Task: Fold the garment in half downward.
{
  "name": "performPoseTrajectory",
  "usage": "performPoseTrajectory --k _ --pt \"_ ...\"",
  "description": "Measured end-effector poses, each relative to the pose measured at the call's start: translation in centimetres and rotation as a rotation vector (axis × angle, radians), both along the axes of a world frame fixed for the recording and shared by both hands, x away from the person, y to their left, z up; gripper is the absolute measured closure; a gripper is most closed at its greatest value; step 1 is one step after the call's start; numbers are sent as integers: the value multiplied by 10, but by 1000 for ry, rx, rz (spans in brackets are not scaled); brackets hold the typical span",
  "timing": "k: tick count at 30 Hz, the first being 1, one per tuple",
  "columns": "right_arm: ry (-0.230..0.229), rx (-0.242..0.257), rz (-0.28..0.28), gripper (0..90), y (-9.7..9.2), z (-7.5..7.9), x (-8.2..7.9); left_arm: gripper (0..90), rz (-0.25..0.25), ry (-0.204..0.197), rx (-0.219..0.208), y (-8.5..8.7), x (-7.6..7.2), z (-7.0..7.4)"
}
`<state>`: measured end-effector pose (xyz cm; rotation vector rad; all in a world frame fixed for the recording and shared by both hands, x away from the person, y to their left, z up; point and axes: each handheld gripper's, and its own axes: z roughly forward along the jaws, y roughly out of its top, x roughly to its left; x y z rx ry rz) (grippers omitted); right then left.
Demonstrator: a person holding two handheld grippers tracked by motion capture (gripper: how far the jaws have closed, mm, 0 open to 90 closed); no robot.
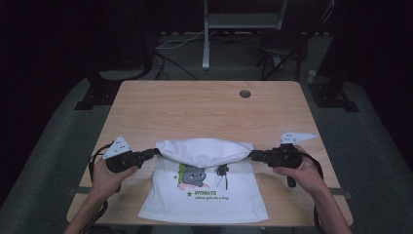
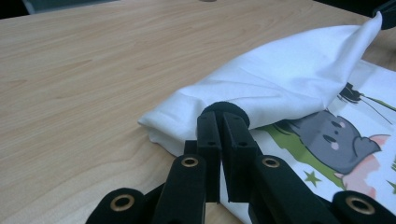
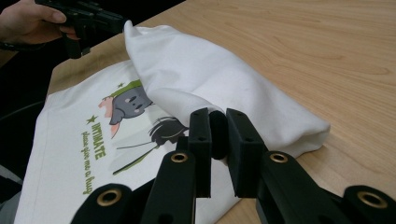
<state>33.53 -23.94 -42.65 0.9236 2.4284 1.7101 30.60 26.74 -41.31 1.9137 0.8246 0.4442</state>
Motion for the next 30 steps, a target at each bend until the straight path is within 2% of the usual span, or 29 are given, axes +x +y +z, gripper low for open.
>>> performPoseTrajectory --k 11,30 --pt "-2 -4 9 811 -1 -2 -11 867 -7 -9 -5 4 -14 -3" --pt "-6 3 2 809 -2 -5 -18 867 -2 -6 -25 7 -20 -4"
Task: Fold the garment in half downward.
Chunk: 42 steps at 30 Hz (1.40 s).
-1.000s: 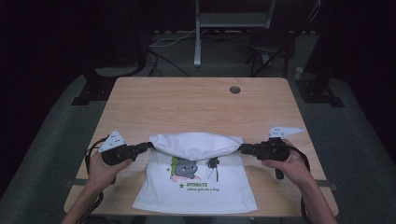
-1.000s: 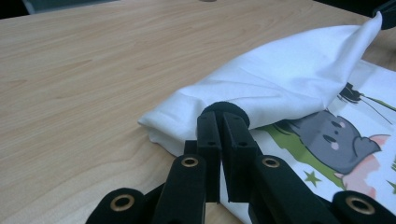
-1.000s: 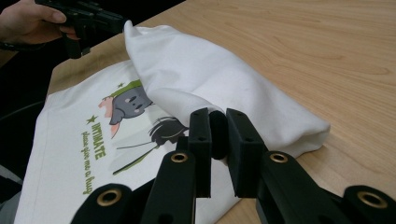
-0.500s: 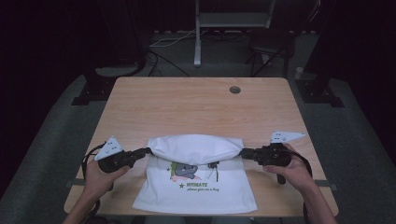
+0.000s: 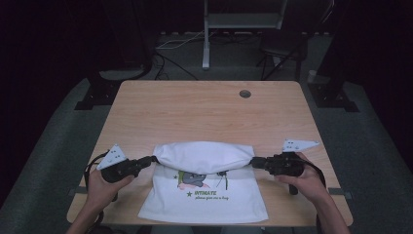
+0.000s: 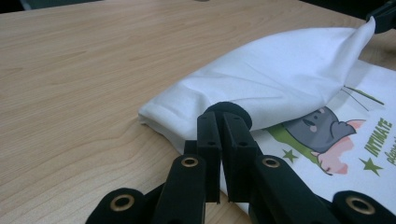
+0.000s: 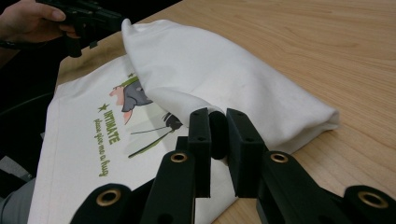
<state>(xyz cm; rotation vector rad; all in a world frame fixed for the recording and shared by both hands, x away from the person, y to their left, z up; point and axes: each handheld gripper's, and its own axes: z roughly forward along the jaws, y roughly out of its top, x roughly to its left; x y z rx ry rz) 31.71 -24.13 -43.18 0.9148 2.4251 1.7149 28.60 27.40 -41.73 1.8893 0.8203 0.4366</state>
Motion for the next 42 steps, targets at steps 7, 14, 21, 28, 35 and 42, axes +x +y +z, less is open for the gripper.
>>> performPoseTrajectory --k 7,14,21,28,35,42 --pt "-2 -1 -7 809 1 -1 -2 867 1 -2 -10 -1 -2 0" --pt "-7 -1 -15 805 1 1 -5 867 3 -7 -8 -1 -3 2" --pt "-9 -12 -11 809 4 0 -9 867 -12 -15 -7 -4 -6 4" --pt "-18 -19 -4 812 6 5 -10 867 -17 -23 -9 -3 -10 7" --pt "-18 -18 1 813 7 5 -13 867 -15 -14 -15 -1 -13 4" --pt "-20 -16 7 812 7 5 -18 867 -23 -16 -7 0 -16 5"
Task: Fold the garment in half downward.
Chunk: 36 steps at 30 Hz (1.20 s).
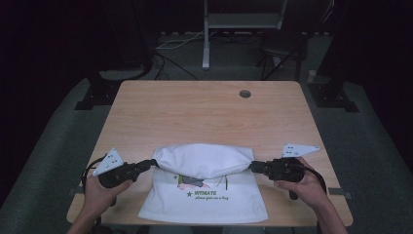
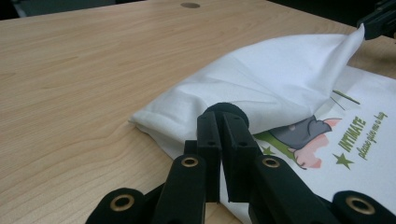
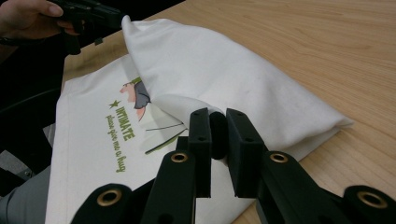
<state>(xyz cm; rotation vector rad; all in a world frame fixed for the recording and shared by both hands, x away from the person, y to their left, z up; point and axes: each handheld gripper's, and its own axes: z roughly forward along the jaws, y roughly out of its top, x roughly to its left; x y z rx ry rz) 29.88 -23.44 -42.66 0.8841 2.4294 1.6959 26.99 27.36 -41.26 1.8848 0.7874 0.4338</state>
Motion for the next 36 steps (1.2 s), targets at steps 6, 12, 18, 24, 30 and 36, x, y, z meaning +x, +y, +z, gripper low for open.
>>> performPoseTrajectory --k 6,12,18,24,30,36 --pt "-2 -3 5 812 0 0 -3 867 0 -2 0 0 -4 0" --pt "1 -6 8 811 -1 0 -5 867 -3 1 9 1 -7 -1" --pt "0 -9 13 811 -1 -1 -8 866 -7 -2 8 1 -9 -1" --pt "-1 -6 12 811 -2 -2 -11 866 -8 0 16 1 -11 -2" --pt "-1 -7 15 810 -3 -3 -14 866 -11 -1 13 0 -14 -1" --pt "-1 -4 19 810 -3 -4 -17 866 -16 -3 17 0 -18 -1"
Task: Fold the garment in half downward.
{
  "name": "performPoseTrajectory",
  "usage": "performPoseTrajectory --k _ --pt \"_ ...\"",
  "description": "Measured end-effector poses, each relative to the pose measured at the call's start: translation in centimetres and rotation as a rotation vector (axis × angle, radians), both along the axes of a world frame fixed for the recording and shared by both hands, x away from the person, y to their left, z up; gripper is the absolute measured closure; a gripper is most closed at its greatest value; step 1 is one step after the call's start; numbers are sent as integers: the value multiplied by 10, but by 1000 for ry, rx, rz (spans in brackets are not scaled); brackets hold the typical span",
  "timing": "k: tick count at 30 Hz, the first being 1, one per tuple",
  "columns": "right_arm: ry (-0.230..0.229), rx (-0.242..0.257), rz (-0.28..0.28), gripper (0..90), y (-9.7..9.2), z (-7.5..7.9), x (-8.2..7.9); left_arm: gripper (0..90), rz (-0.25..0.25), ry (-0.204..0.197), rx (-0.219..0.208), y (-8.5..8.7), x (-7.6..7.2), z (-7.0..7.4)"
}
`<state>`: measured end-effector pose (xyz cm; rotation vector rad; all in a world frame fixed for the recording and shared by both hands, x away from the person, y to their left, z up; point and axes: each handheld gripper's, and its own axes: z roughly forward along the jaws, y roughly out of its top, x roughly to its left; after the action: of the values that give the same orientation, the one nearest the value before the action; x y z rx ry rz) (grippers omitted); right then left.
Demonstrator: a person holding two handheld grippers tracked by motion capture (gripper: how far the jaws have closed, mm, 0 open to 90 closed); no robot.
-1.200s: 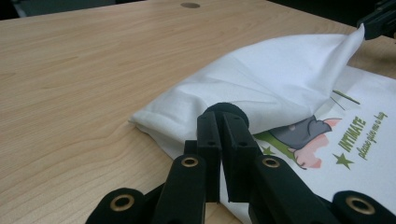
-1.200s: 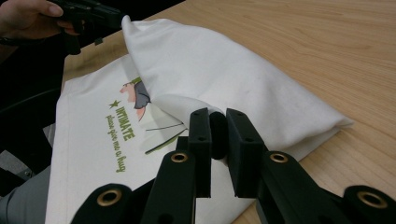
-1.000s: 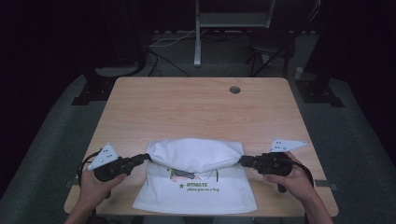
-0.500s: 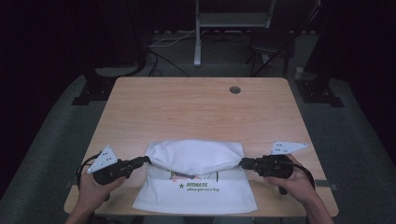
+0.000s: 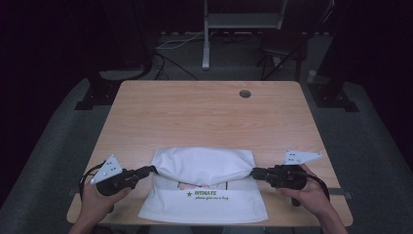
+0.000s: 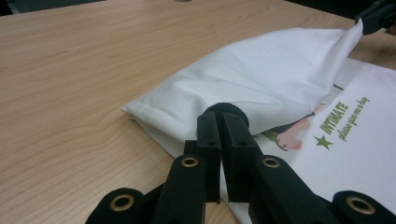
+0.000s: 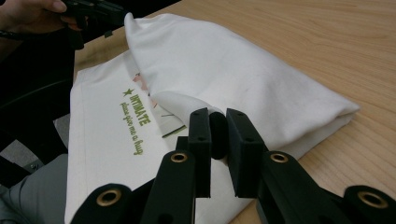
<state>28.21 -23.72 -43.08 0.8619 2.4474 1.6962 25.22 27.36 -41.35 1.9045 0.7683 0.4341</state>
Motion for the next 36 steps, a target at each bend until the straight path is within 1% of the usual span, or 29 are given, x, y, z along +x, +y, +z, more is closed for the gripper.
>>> performPoseTrajectory --k 13,17,31,36 --pt "2 0 5 810 -1 -2 -5 866 -2 -9 2 1 -6 1" --pt "1 -1 7 809 -1 -1 -7 866 -4 -5 -4 2 -9 1" --pt "0 -1 15 809 -1 -4 -13 866 -11 -6 5 3 -16 1" --pt "1 -3 19 809 -1 -4 -15 866 -16 -15 11 3 -19 2"
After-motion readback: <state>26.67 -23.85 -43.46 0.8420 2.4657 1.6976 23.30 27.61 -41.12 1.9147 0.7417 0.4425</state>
